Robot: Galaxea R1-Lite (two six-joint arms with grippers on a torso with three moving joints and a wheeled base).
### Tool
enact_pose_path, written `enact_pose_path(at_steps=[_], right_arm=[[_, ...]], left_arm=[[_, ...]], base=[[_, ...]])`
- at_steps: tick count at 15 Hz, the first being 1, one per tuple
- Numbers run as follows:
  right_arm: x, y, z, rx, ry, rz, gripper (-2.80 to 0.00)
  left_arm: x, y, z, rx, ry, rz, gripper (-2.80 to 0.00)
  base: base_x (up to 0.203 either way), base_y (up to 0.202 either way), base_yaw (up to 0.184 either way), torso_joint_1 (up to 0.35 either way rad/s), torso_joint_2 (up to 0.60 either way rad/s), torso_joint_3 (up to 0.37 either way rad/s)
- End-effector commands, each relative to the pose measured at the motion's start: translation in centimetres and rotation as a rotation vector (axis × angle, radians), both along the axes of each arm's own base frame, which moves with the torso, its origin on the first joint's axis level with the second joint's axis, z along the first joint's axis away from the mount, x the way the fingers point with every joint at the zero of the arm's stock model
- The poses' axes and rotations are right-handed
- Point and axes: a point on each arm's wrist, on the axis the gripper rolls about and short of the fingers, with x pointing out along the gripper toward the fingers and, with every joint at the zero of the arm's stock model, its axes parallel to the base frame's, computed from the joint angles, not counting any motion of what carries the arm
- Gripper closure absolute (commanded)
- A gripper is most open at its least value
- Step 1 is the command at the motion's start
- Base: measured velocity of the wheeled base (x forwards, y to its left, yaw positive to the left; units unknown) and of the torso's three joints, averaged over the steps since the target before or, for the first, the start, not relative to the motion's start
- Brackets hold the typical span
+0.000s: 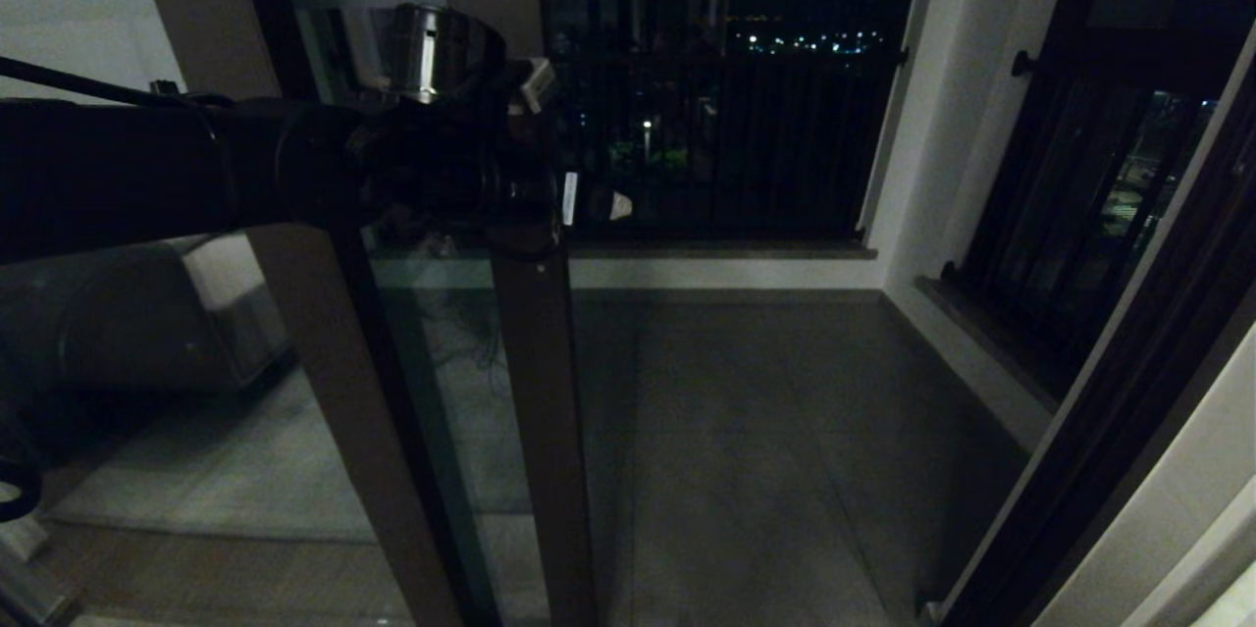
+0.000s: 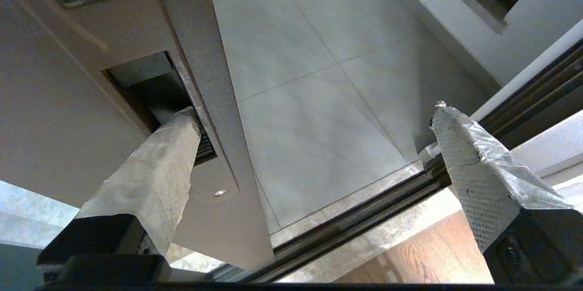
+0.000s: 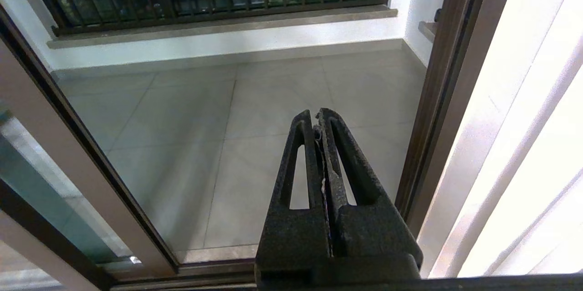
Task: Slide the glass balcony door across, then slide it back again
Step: Close the slid door
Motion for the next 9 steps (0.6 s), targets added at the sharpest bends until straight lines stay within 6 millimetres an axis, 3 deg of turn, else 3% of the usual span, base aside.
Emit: enact_pose_path(at_steps=[1,9], right_arm=[[0.0,0.0,0.0,0.001,0.0,-0.001,0.0],[0.0,0.0,0.0,0.001,0.0,0.001,0.0]], left_arm=[[0.2,-0.45,-0.25,0.0,-0.001,-0.011,-2.8],[0.14,-1.3,-0.01,-0.006,-0.014,-0.028,-2.8]], base=[[0.0,0.0,0.0,0.0,0.0,0.0],[0.0,0.0,0.0,0.0,0.0,0.0]])
